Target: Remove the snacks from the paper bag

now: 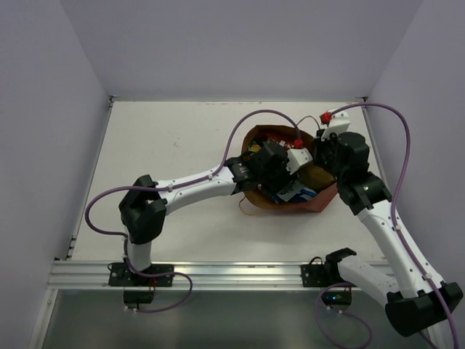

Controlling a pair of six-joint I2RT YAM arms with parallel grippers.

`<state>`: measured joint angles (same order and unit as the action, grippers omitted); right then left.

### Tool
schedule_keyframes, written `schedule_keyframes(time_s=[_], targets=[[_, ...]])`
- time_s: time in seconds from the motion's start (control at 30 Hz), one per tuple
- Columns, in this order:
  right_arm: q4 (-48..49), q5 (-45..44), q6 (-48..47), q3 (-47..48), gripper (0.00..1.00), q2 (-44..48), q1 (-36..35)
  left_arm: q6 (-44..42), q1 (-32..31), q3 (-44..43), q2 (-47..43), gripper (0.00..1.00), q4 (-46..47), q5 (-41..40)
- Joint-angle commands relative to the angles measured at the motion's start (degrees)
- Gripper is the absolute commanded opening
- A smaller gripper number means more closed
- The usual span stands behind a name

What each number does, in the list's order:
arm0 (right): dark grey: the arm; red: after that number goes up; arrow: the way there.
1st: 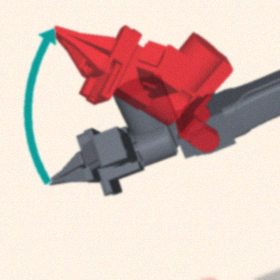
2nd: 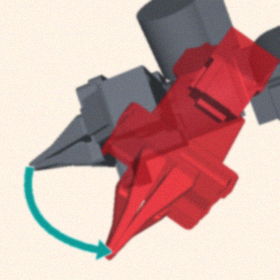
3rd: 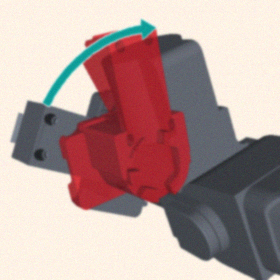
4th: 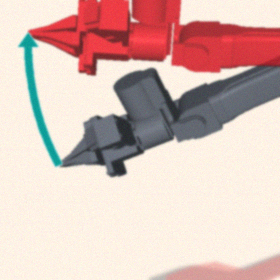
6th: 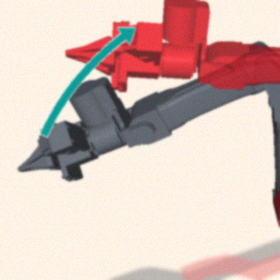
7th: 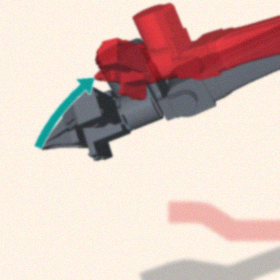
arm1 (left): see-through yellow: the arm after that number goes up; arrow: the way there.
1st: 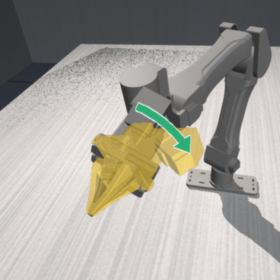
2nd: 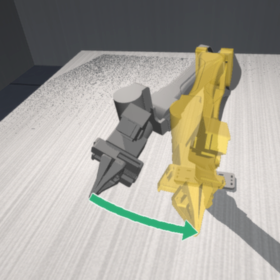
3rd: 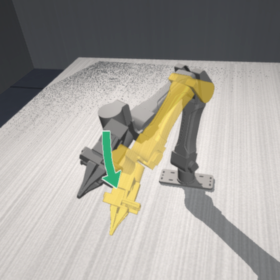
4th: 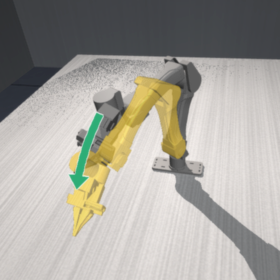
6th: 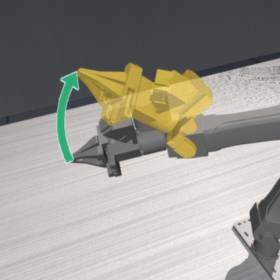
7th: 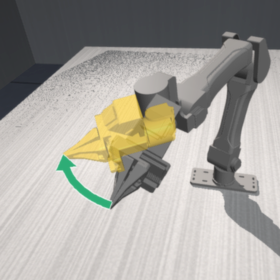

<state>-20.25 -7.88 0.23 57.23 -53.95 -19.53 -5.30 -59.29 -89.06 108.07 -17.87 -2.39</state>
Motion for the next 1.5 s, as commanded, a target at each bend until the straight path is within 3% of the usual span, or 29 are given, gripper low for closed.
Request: schedule_keyframes(time_s=[0.0,0.07,0.1,0.2,0.37,0.5,0.67,0.87,0.9,1.0,1.1,1.13,1.23,1.27,1.33,1.37,1.47], targets=[[0.74,11.57,3.11,2.27,0.0,1.31,-3.32,1.7,-0.04,-2.35,4.08,0.52,1.87,-4.29],[0.56,11.4,2.85,2.36,0.0,1.57,-3.32,1.78,-0.04,-3.05,3.38,0.34,1.78,-4.11],[0.56,11.22,2.67,2.36,0.0,1.66,-3.24,1.78,-0.04,-3.14,2.94,0.2,2.05,-3.94],[0.65,10.08,2.23,2.27,0.0,2.36,-3.32,2.57,-0.04,-3.05,0.31,0.0,2.14,-3.23],[0.56,6.4,1.88,2.45,0.0,2.71,-3.24,4.24,-0.04,-3.58,-8.9,0.0,1.17,-3.75],[0.74,2.44,2.23,2.8,0.0,2.63,-3.32,7.47,0.75,-3.23,-16.74,0.0,-1.29,-8.58],[1.53,0.06,3.2,2.8,0.0,2.19,-3.32,11.8,4.87,4.82,-28.34,0.0,-2.17,-13.95],[2.23,0.85,3.37,2.8,0.0,1.48,-3.23,19.18,23.23,22.85,-35.56,0.0,2.92,-15.55],[2.41,1.28,3.46,2.8,0.0,1.4,-3.32,20.32,28.47,26.44,-35.04,0.0,5.62,-12.4],[2.5,1.73,3.46,2.71,0.0,1.13,-3.32,22.96,36.31,29.63,-30.3,0.0,11.94,-8.96],[2.76,2.16,3.46,2.36,0.0,1.04,-3.24,24.63,40.81,28.86,-22.22,0.0,15.39,-7.02],[2.76,2.43,3.37,2.27,0.0,1.04,-3.32,24.9,41.53,27.37,-17.85,0.01,16.02,-5.97],[2.85,3.22,3.11,2.01,0.0,1.04,-3.32,24.29,43.03,23.6,-12.03,0.34,16.81,-1.49],[2.76,3.74,2.85,2.09,0.0,0.96,-3.32,23.59,42.94,22.79,-11.75,0.55,16.47,-0.08],[2.06,4.54,2.06,2.62,0.0,0.78,-3.32,22.18,42.77,22.26,-13.83,0.71,16.37,5.43],[1.8,4.97,1.71,2.71,0.0,0.78,-3.32,21.48,42.33,22.35,-15.24,0.84,16.37,6.34],[1.09,6.38,0.65,3.23,0.0,0.61,-3.32,15.34,38.38,22.52,-22.27,0.94,14.71,6.52]])
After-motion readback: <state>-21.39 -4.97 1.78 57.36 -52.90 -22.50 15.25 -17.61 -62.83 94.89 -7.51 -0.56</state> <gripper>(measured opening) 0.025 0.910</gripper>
